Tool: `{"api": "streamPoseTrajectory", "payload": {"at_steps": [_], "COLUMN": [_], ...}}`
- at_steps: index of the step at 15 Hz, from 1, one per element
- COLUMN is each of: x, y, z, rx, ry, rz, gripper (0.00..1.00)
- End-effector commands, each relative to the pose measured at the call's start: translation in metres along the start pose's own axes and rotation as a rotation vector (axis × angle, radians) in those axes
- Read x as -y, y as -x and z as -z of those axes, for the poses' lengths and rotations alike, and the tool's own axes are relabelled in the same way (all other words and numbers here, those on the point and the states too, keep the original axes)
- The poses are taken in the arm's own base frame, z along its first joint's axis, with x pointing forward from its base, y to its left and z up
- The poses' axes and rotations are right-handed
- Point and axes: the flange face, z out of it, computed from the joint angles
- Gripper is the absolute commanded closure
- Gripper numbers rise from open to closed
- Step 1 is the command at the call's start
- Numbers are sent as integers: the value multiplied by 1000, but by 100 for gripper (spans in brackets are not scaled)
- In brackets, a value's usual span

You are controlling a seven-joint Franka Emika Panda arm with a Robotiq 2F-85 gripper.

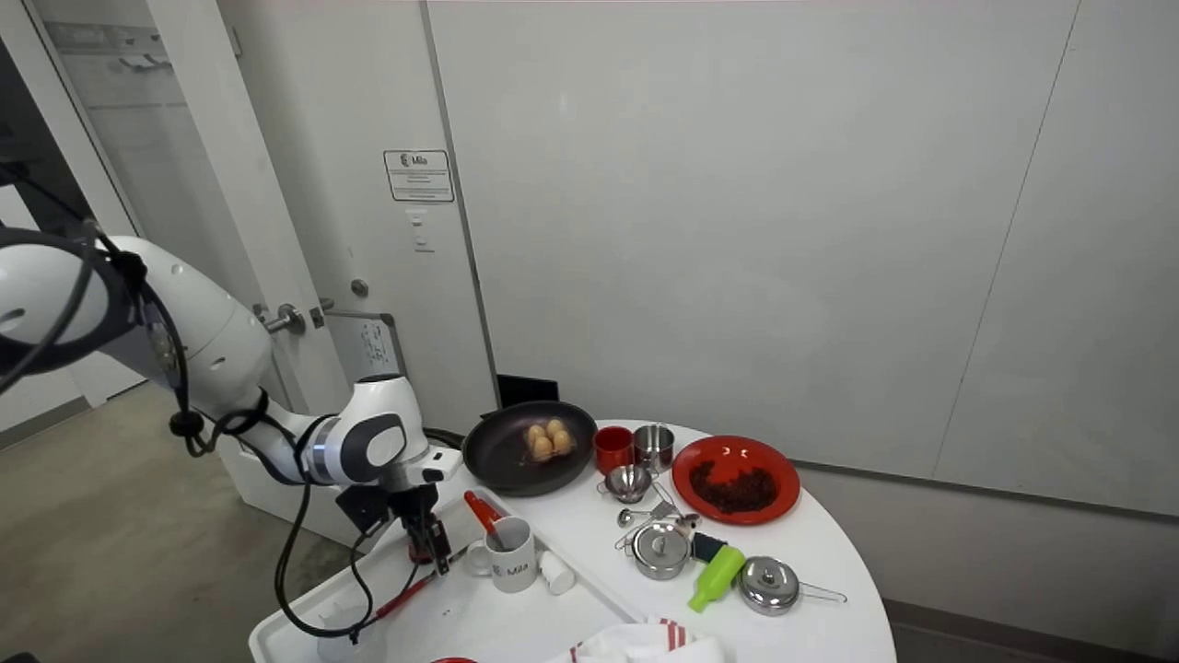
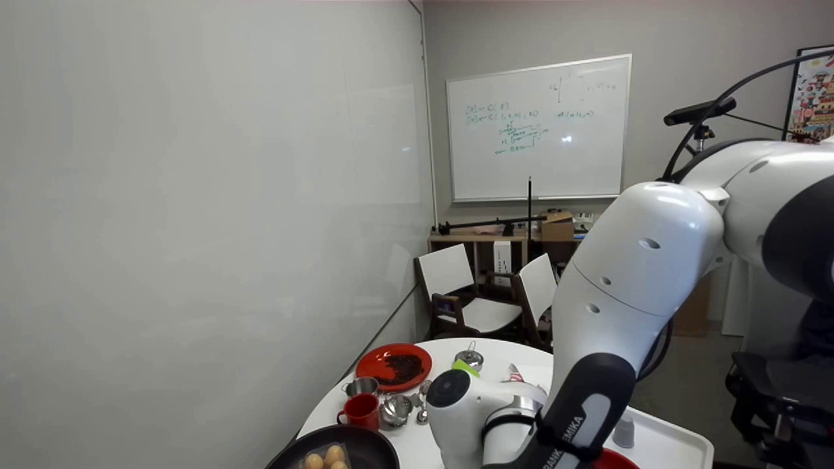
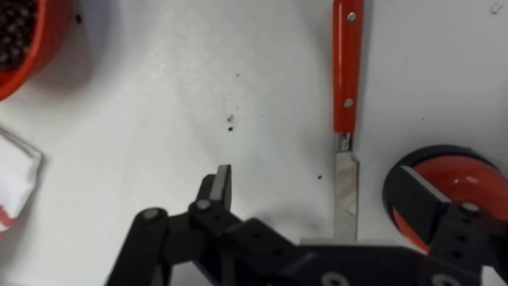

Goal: Move the knife to the left of the white cup

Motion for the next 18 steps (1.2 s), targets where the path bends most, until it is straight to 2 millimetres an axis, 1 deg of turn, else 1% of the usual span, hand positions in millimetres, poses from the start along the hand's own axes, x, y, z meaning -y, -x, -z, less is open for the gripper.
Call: {"api": "streamPoseTrajectory", "payload": {"at_steps": [1,4,7,9,11,12,13,16,18], "x": [-38,-58,-81,-106,-136,-155,-170,-213,-235], "y": [0,0,1,1,2,3,4,14,23], "z": [42,66,85,96,108,116,121,142,154], "rx": [16,20,33,37,21,9,2,-11,-14], "ry": [16,7,7,46,82,95,108,97,76], "rz": [-32,-41,-43,-34,-47,-60,-66,-64,-55], "gripper": [0,0,0,0,0,0,0,0,0]}}
